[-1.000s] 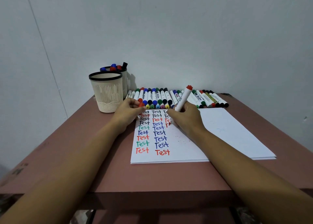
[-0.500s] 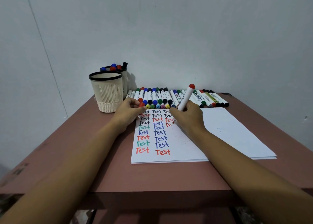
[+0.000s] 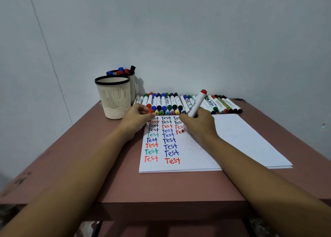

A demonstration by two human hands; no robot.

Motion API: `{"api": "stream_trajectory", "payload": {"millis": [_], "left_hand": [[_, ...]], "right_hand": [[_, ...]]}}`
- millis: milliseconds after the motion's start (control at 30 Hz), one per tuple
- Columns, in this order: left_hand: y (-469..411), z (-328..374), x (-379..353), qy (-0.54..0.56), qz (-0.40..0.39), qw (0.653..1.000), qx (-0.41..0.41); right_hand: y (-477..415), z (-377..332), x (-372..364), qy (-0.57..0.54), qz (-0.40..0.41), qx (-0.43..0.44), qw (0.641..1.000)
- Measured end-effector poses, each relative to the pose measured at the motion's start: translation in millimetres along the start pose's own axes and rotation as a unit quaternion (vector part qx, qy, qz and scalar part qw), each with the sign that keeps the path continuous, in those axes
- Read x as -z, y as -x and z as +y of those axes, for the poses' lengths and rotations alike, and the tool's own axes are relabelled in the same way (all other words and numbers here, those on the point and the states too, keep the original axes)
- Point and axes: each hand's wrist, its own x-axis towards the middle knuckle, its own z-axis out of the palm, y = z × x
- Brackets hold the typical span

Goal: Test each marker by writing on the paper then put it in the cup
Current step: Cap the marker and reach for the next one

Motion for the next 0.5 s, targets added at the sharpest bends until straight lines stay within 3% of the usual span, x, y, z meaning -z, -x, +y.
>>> {"api": "stream_trajectory", "payload": {"millis": [133, 500], "left_hand": [[1.4, 0.8, 0.1, 0.000, -0.001, 1.000, -0.002], [2.5, 1.9, 1.0, -0.006, -0.005, 1.000, 0.005]], "right_hand": [[-0.1, 0.8, 2.0, -0.001, 0.041, -0.002, 0.999], [-0.7, 1.1, 0.9, 0.012, 0.025, -0.001, 1.000]]}}
